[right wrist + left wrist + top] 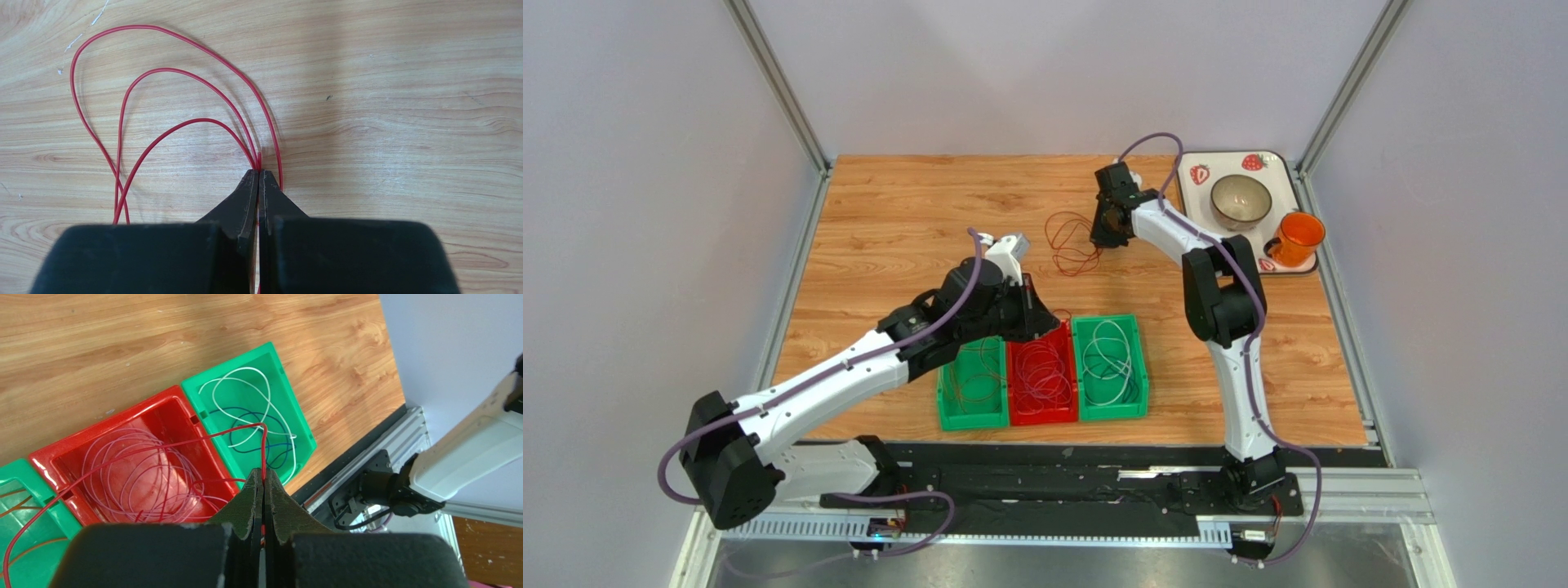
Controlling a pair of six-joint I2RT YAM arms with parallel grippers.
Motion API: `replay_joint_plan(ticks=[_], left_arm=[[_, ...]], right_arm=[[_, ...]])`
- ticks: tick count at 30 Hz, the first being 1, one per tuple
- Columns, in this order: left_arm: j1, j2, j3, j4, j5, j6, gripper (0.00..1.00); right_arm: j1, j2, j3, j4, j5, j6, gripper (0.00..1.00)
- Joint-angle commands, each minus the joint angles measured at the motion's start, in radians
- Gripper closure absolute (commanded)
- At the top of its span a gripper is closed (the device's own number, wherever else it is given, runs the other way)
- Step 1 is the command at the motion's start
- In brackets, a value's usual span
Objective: Untangle the cables
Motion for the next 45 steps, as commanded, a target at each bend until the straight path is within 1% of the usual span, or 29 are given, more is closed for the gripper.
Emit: replay_joint_plan(ticks=[1,6,12,20,22,26,30,32,34,39,42,45], left_arm=[[-0.01,0.013,-0.005,0.05,-0.057,-0.023,1.0],[-0.013,0.053,-0.017,0.048,-0.057,-0.029,1.0],[-0.036,0.112,-0.031,0.045,-0.057,-0.07,1.0],[-0.054,0.165,-0.045,-0.014,-0.088,-0.138,1.0],[-0.056,0.174,-0.031,-0.042,-0.146,-0.156,1.0],[-0.056,0.197,0.001,-0.142,-0.224,-0.164,1.0],[-0.058,0.246,0.038,-0.163,-0.247,-0.149,1.0],[-0.056,0.303,0.061,-0.186,-0.255,-0.144,1.0],[-0.056,0.358,0.105,-0.199,-0.256,-0.132,1.0],[-0.054,0.424,0.193,-0.191,-0.261,-0.083,1.0],[-0.054,0.456,0.248,-0.212,-0.288,-0.065,1.0],[-0.048,0.502,0.306,-0.275,-0.342,-0.054,1.0]], right_arm=[[0.002,-0.011,-0.031,-0.053,-0.019,0.01,1.0],[0.002,-0.011,-0.031,-0.052,-0.02,0.008,1.0],[0.002,-0.011,-0.033,-0.053,-0.025,0.01,1.0],[-0.001,-0.014,-0.036,-0.053,-0.033,0.01,1.0],[0.0,-0.014,-0.036,-0.053,-0.034,0.011,1.0],[-0.001,-0.015,-0.039,-0.052,-0.036,0.01,1.0],[-0.001,-0.015,-0.039,-0.05,-0.039,0.01,1.0],[-0.003,-0.015,-0.039,-0.05,-0.039,0.01,1.0],[-0.001,-0.017,-0.04,-0.052,-0.039,0.01,1.0],[-0.001,-0.015,-0.04,-0.052,-0.043,0.008,1.0],[-0.003,-0.014,-0.039,-0.05,-0.047,0.008,1.0],[-0.003,-0.015,-0.037,-0.049,-0.048,0.008,1.0]])
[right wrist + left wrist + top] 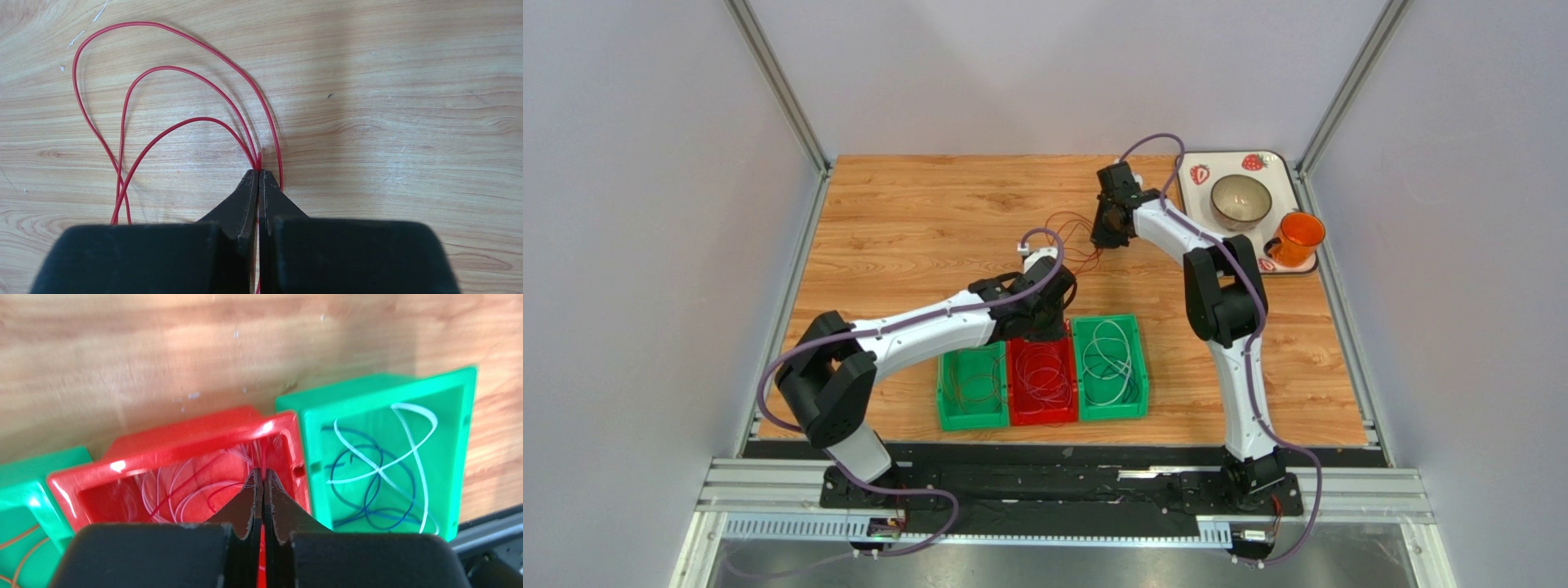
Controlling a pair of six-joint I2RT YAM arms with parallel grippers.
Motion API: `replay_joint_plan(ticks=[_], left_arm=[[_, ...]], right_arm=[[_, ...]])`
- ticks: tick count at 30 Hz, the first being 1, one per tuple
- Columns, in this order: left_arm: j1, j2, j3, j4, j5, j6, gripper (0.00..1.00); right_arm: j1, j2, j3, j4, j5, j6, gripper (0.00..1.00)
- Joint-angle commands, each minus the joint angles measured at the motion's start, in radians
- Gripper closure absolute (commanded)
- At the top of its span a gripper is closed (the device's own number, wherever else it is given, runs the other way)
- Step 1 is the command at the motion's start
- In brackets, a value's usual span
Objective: Untangle the cables
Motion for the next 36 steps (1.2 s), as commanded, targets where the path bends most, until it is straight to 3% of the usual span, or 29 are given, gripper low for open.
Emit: replay_joint_plan(ticks=[1,9,10,11,14,23,28,36], left_arm=[[0.01,0.058,0.105,-0.084,-0.091,0.042,1.0],[0.039,0.107,0.157,-0.09,-0.069,0.068,1.0],[0.039,0.095,0.154,-0.089,-0.059,0.069,0.97],[0.039,0.086,0.143,-0.084,-0.054,0.075,0.84],[0.039,0.032,0.105,-0.061,-0.042,0.075,0.71],[-0.001,-0.124,0.091,-0.078,-0.04,0.104,0.52],[-0.023,-0.271,0.079,-0.19,-0.114,0.102,0.5],[-0.024,-0.454,-0.084,-0.317,-0.148,0.042,0.5]], right_arm=[[0.004,-0.012,-0.031,-0.05,-0.025,0.006,1.0],[0.002,-0.012,-0.033,-0.046,-0.034,0.006,1.0],[0.001,-0.013,-0.033,-0.045,-0.036,0.006,1.0],[0.001,-0.013,-0.033,-0.045,-0.034,0.004,1.0],[0.001,-0.015,-0.033,-0.045,-0.036,0.009,1.0],[0.001,-0.019,-0.039,-0.04,-0.034,0.007,1.0],[-0.001,-0.021,-0.048,-0.039,-0.034,0.006,1.0],[0.001,-0.025,-0.056,-0.03,-0.074,0.006,1.0]])
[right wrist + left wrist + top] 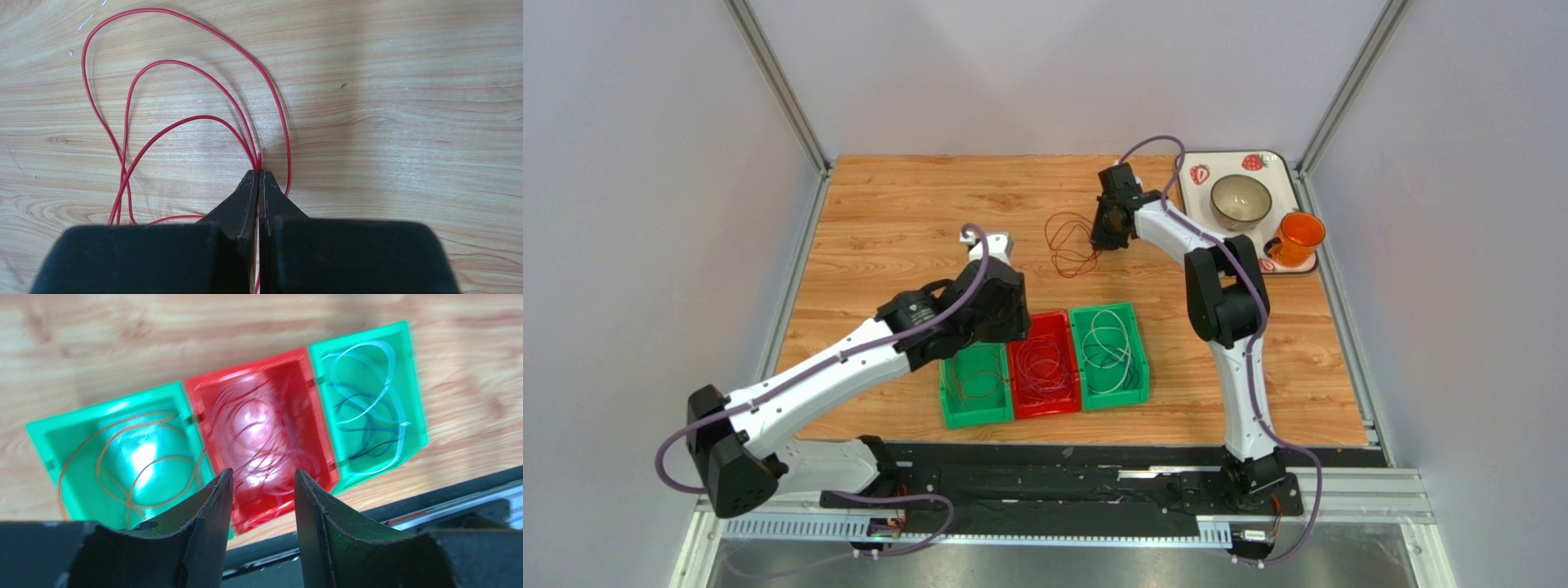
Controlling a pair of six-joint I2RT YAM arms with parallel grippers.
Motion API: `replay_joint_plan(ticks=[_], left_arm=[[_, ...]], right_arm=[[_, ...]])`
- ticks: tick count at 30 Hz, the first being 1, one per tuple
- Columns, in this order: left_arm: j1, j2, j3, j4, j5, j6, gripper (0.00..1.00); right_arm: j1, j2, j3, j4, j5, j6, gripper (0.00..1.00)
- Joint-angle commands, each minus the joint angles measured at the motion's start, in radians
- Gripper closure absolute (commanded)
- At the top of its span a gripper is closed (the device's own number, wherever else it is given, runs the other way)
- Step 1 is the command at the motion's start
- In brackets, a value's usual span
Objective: Untangle the cables
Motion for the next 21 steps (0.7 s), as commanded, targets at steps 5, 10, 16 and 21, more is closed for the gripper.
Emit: replay_joint_plan(ticks=[5,10,16,21], left_arm=[[-0.001,-0.066,-0.156,-0.111,-0.034,-0.067,0.49],[-0.001,-0.046,-0.175,-0.135,-0.027,-0.095,0.5],[-0.001,-0.005,-0.201,-0.057,0.031,-0.076,0.65],[-0.001,0.077,-0.166,-0.065,0.028,-0.087,0.78]], right_arm=[[0.003,-0.017,-0.043,-0.041,-0.035,0.01,1.0],[0.003,-0.023,-0.052,-0.035,-0.035,0.011,1.0],[0.003,-0.026,-0.055,-0.03,-0.041,0.01,1.0],[0.001,-0.024,-0.055,-0.03,-0.042,0.01,1.0]])
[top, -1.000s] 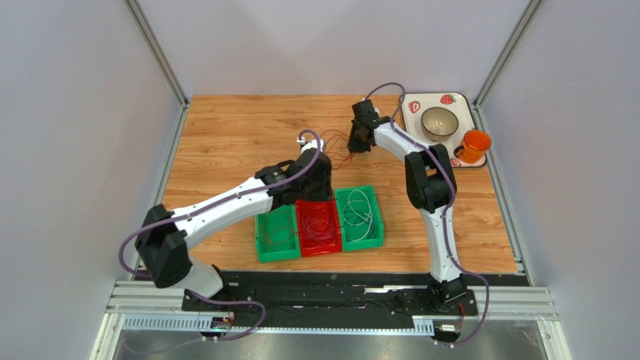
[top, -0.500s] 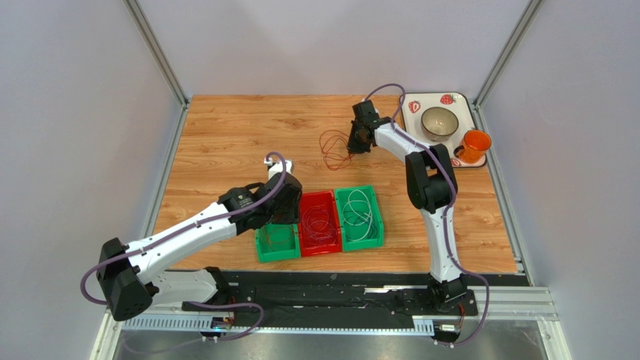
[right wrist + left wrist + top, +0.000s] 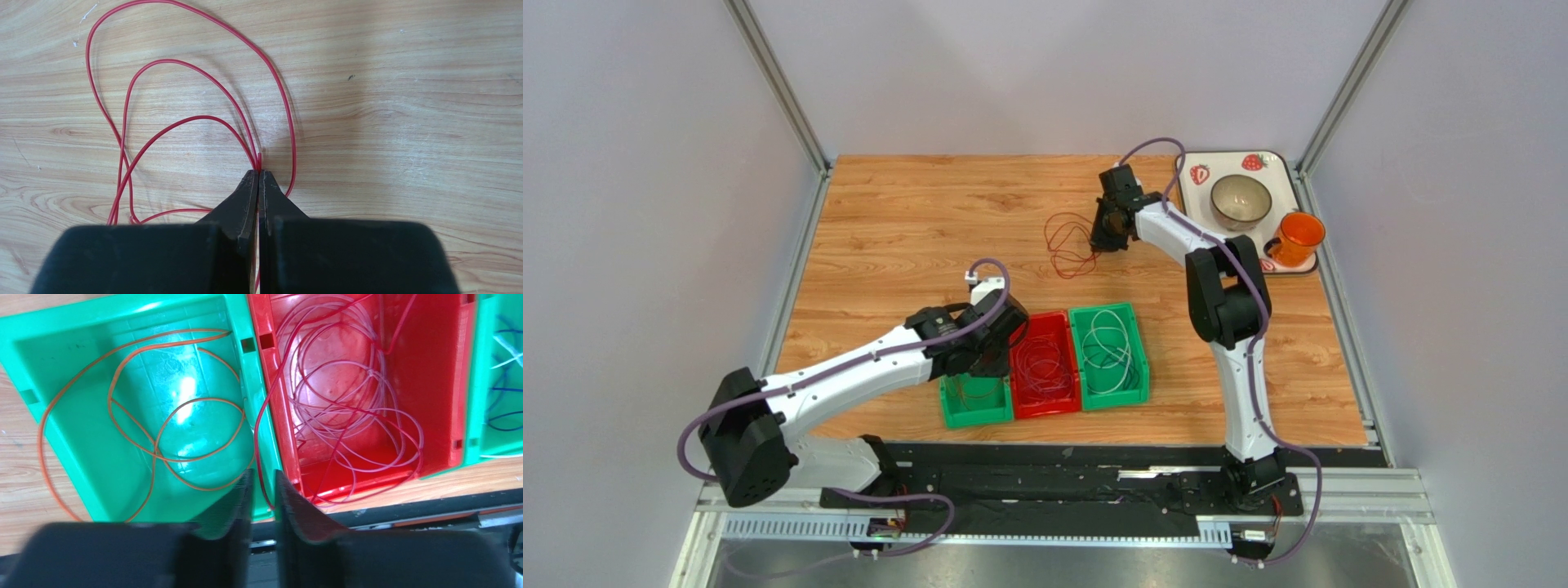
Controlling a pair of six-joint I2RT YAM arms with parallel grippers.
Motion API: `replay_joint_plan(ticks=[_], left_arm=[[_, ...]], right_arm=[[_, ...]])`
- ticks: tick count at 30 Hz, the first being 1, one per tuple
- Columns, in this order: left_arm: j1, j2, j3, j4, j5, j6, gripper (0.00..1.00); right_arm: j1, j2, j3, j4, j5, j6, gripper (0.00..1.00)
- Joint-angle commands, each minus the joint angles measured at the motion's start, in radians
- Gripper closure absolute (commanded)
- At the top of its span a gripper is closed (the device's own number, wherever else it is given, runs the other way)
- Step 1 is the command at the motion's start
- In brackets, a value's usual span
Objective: Untangle the cables
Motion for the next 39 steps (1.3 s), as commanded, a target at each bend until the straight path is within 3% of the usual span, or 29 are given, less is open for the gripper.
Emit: replay_joint_plan(ticks=[1,2,3,13,30,37,39], left_arm=[[-0.002,0.057,0.032,0.015,0.011,-0.014,0.81],[-0.002,0.061,0.037,0.015,0.009,-0.015,0.87],[-0.002,0.058,0.046,0.015,0.009,-0.017,1.0],[-0.002,0.099,0.181,-0.006,0.004,0.048,1.0],[-0.002,0.486,0.293,0.202,0.043,0.124,1.0],[0.0,0.492,0.356,0.11,-0.014,0.129,1.0],[-0.002,0.468,0.365,0.077,-0.038,0.125,0.96]], right_arm=[[0.003,-0.011,-0.026,-0.046,-0.017,0.005,1.0],[0.003,-0.011,-0.027,-0.046,-0.017,0.006,1.0],[0.003,-0.011,-0.027,-0.046,-0.018,0.006,1.0],[0.003,-0.008,-0.026,-0.04,-0.032,0.006,1.0],[0.003,-0.008,-0.021,-0.038,-0.034,0.002,1.0],[0.003,-0.006,-0.02,-0.04,-0.037,0.0,1.0],[0.001,-0.006,-0.02,-0.04,-0.035,0.0,1.0]])
